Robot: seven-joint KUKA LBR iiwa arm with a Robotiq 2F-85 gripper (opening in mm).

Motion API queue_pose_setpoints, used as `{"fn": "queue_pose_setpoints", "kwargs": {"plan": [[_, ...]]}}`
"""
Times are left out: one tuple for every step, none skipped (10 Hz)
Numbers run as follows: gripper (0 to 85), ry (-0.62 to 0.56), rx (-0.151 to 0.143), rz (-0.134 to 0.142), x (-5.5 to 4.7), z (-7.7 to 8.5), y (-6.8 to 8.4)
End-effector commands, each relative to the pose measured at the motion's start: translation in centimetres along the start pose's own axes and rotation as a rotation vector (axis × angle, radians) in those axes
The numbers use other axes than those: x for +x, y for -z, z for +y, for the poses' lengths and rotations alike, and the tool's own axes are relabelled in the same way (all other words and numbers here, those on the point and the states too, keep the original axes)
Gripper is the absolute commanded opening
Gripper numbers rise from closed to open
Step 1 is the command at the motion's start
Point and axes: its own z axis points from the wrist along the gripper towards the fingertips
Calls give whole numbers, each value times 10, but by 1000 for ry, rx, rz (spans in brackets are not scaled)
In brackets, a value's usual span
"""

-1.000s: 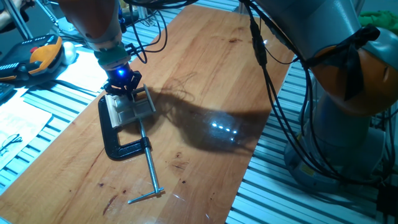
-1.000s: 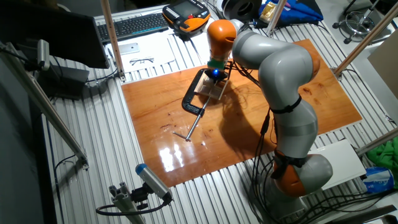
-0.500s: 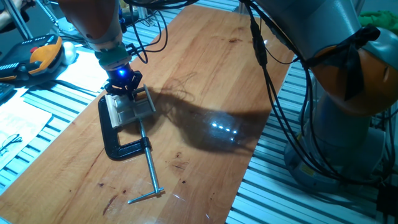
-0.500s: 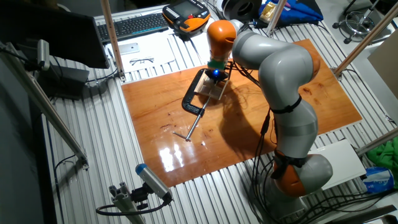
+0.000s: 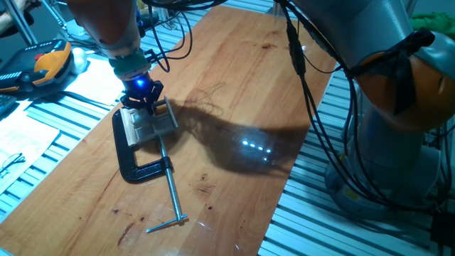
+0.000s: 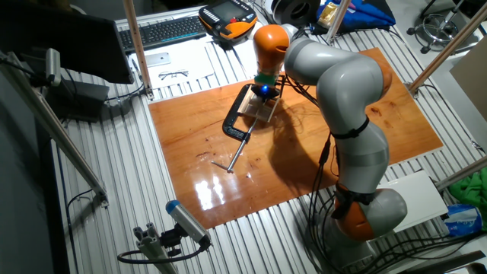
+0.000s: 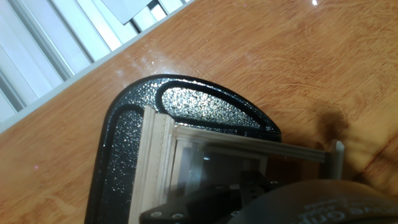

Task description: Close a sliding window

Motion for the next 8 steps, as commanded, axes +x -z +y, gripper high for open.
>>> {"fn": "queue_pose_setpoints", "kwargs": {"plan": [[0,0,0,0,0,-1,0],[0,1,3,1,0,-1,0],[0,3,4,0,1,-2,0],[0,4,5,-1,1,-2,0],[0,4,6,0,1,-2,0],[0,4,6,0,1,-2,0],[0,6,6,1,1,-3,0],[0,11,11,-3,1,-4,-1]]}}
